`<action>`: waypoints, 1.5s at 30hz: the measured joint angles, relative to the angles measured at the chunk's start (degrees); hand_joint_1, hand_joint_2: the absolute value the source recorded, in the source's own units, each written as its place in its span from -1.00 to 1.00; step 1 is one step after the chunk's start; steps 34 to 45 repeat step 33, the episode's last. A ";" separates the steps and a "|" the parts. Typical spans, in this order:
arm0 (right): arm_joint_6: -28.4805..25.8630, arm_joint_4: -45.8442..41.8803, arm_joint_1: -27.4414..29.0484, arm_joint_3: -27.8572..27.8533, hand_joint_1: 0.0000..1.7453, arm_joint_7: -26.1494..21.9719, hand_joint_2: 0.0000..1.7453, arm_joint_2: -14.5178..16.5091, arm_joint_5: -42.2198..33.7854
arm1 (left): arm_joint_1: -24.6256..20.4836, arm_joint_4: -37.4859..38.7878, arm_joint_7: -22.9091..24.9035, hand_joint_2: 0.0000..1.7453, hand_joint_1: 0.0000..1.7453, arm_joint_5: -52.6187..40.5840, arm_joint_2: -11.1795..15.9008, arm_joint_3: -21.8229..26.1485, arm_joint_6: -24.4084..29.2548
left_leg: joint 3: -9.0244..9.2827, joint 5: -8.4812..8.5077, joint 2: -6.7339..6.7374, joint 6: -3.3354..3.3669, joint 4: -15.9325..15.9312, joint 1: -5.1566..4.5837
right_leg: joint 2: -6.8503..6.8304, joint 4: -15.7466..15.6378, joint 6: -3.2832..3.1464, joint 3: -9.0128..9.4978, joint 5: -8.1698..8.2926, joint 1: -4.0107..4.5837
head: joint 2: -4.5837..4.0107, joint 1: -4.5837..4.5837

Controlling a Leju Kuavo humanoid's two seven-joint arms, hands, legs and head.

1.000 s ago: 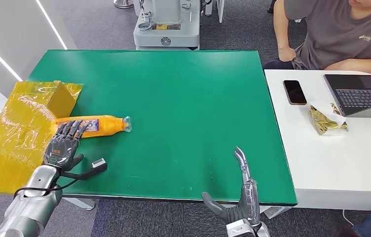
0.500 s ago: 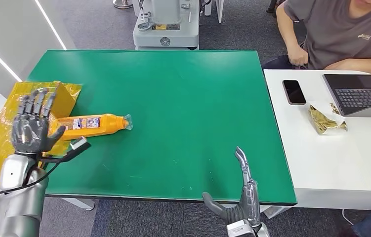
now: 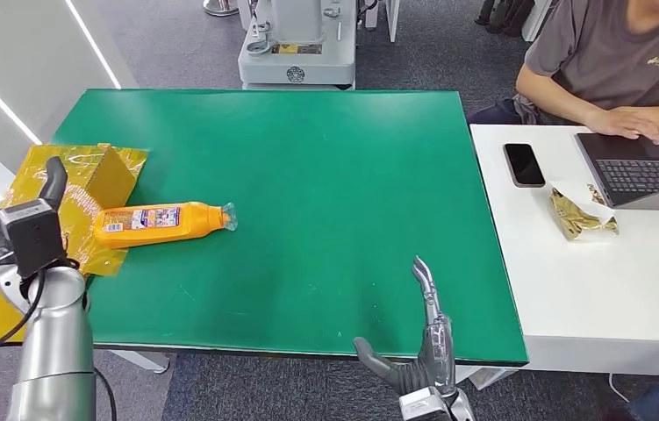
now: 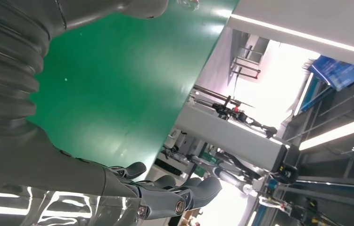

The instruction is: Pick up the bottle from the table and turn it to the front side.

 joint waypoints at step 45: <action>-0.61 0.28 -4.83 -0.23 -1.00 -3.57 1.00 9.99 -1.67 | 14.79 -5.91 2.18 1.00 -1.00 27.59 -10.79 -26.50 -17.06 | -0.02 -0.03 0.04 0.02 -0.02 -0.01 | 0.04 0.00 0.03 0.01 -0.03 -0.04 | 0.00 -0.01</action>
